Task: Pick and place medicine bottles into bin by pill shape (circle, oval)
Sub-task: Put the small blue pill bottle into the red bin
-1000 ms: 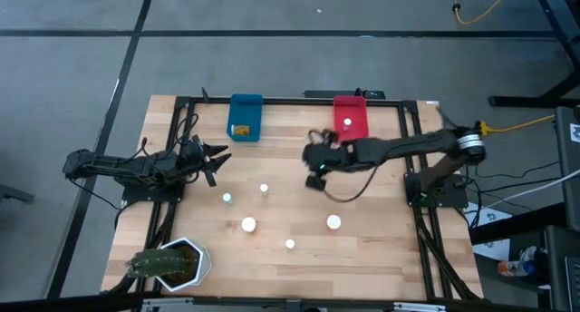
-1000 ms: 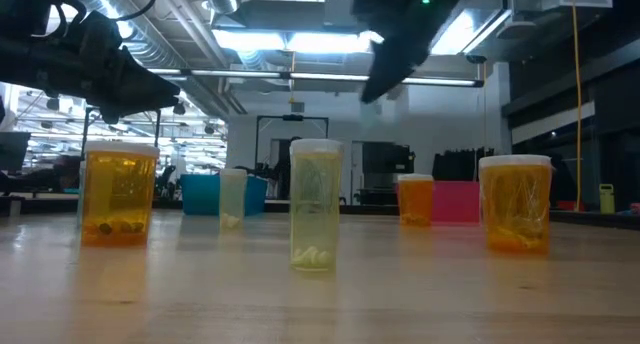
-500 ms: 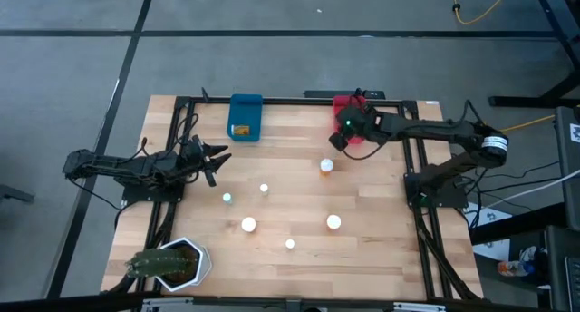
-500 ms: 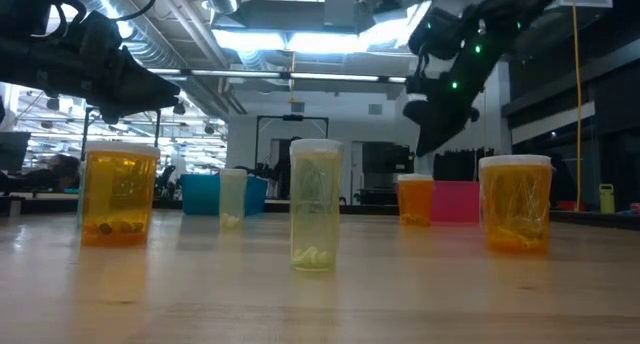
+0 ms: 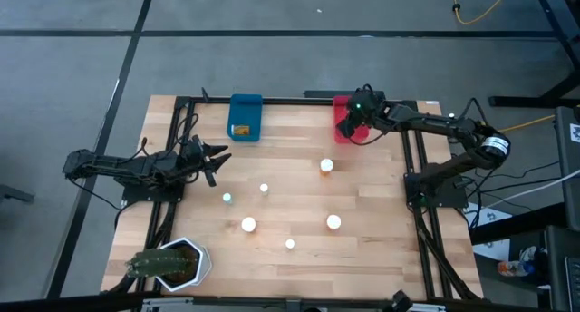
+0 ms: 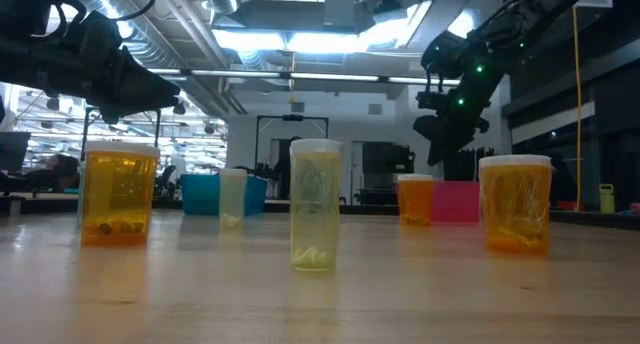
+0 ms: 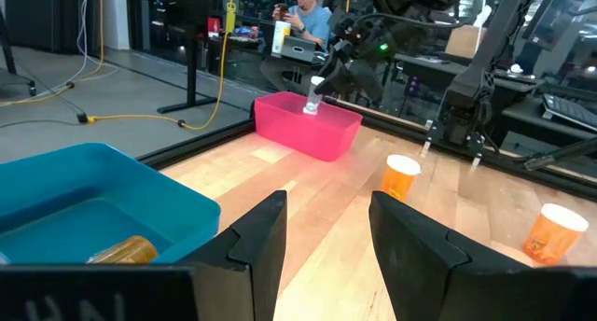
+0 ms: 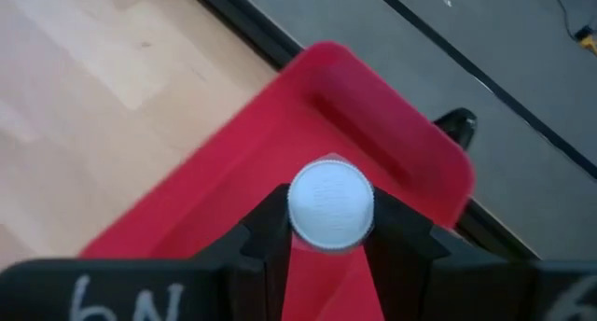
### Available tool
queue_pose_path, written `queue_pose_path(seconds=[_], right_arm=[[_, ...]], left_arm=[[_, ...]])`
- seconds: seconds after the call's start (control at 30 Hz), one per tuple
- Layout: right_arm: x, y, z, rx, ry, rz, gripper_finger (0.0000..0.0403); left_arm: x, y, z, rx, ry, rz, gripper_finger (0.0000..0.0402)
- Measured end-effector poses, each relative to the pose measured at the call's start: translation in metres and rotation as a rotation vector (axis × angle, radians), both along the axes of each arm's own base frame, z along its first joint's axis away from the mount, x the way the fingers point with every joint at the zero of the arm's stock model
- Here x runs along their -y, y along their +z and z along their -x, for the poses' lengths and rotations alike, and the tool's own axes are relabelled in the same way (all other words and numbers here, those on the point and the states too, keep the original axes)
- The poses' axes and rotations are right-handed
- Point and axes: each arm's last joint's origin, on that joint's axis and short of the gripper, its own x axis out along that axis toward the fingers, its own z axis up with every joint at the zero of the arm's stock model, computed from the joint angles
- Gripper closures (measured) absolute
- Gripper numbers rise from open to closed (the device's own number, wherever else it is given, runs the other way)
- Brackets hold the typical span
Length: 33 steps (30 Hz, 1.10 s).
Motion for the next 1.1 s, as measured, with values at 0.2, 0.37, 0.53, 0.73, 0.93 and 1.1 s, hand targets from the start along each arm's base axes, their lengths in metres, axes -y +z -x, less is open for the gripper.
queue_pose_path(seconds=[0.2, 0.37, 0.53, 0.73, 0.93, 1.1], right_arm=[[0.010, -0.001, 0.009, -0.021, -0.039, 0.003, 0.0285], [0.004, -0.004, 0.003, 0.066, 0.017, -0.078, 0.0284], [-0.007, -0.015, 0.003, 0.059, 0.034, -0.120, 0.0284], [-0.009, -0.018, 0.003, 0.035, -0.015, -0.070, 0.0283], [-0.008, -0.021, 0.008, 0.019, -0.030, -0.131, 0.0283], [-0.012, -0.025, 0.014, -0.034, -0.030, -0.192, 0.0282]], left_arm=[[0.000, 0.000, 0.000, 0.000, 0.000, 0.000, 0.0255], [0.000, 0.000, 0.000, -0.001, 0.000, -0.001, 0.0255], [0.000, 0.000, 0.000, 0.000, 0.000, -0.001, 0.0255], [0.000, 0.000, 0.000, 0.000, 0.000, -0.001, 0.0255], [0.000, 0.000, 0.000, 0.000, 0.000, -0.001, 0.0255], [0.000, 0.000, 0.000, -0.001, 0.000, -0.001, 0.0255]])
